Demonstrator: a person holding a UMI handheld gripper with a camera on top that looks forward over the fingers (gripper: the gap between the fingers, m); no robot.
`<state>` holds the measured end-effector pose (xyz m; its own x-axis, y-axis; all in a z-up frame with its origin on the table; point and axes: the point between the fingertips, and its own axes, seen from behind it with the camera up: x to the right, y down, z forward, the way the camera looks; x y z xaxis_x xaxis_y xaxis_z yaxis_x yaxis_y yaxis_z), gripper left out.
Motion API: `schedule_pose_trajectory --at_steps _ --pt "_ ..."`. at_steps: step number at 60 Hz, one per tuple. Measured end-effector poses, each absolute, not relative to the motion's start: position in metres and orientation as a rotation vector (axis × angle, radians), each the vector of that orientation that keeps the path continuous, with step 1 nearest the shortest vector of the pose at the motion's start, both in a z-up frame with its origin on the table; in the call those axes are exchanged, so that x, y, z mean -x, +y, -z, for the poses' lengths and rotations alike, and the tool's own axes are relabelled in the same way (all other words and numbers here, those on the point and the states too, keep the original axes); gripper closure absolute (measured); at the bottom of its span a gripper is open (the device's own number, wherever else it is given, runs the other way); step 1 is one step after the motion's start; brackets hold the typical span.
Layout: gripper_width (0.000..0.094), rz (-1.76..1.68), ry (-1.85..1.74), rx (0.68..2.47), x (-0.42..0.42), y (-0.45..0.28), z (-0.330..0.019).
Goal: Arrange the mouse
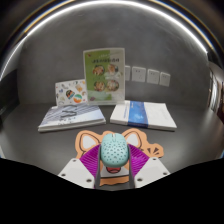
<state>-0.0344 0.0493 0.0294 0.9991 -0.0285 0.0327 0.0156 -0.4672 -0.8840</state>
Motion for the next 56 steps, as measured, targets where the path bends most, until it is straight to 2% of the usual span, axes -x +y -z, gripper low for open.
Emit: schedule_pose_trajectory --at_steps 8,17,18,22,27,28,33,37,56 --pt "0.0544 0.015 0.028 2.127 0.035 0.051 -0.002" --pt "0.0539 -0.016 0.06 2.166 0.036 0.046 0.008" --pt "0.0502 -0.016 0.056 2.172 0.036 0.045 0.009" --pt "0.0469 -0.011 0.04 2.17 0.035 0.046 0.009" --pt "0.0379 -0.028 0.053 2.179 0.038 0.047 0.009" --pt "0.0289 -0.036 0.058 2.18 0.039 0.047 0.009" --pt "0.0078 -0.066 0.11 2.194 0.045 0.035 0.003" --pt "0.0125 -0.052 0.144 2.178 0.051 0.018 -0.009" --pt "0.0122 0.058 0.263 2.102 0.142 -0.11 -0.073"
